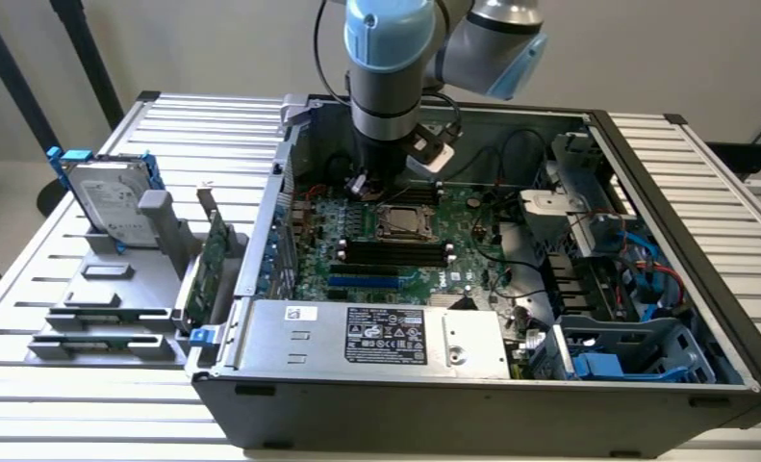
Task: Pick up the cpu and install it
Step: 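Install the first cpu locking lever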
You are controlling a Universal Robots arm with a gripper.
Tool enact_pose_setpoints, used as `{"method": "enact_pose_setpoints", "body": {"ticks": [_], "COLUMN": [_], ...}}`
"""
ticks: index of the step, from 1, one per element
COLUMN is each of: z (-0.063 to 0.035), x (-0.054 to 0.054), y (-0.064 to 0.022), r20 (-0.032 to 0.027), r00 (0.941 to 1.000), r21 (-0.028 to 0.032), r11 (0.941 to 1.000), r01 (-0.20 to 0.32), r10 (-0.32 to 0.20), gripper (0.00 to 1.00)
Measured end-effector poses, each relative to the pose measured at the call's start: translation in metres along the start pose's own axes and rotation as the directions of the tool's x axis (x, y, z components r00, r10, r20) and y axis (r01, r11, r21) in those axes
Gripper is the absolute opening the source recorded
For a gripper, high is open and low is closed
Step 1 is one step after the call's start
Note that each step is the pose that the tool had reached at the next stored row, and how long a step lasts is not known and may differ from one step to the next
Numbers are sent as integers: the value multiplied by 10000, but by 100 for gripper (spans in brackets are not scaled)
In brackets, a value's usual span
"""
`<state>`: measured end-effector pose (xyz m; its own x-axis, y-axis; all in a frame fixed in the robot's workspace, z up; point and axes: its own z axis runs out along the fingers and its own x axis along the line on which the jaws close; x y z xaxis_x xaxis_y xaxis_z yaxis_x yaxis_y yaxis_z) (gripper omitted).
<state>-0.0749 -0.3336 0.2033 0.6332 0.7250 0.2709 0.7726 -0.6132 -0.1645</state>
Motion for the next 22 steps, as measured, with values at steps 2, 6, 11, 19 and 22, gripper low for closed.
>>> {"method": "enact_pose_setpoints", "body": {"ticks": [2, 6, 11, 19, 22], "z": [8, 20, 32, 52, 60], "x": [6, 17, 38, 83, 103], "y": [1, 11, 38, 100, 124], "r20": [-1, 1, 1, 1, 3], "r00": [10000, 10000, 10000, 10000, 10000], "r21": [0, 0, 0, 0, -1], "r11": [10000, 10000, 10000, 10000, 10000], "r01": [-2, -1, -1, -1, -1], "r10": [2, 1, 1, 1, 1], "gripper": [11, 11, 11, 11, 11]}}
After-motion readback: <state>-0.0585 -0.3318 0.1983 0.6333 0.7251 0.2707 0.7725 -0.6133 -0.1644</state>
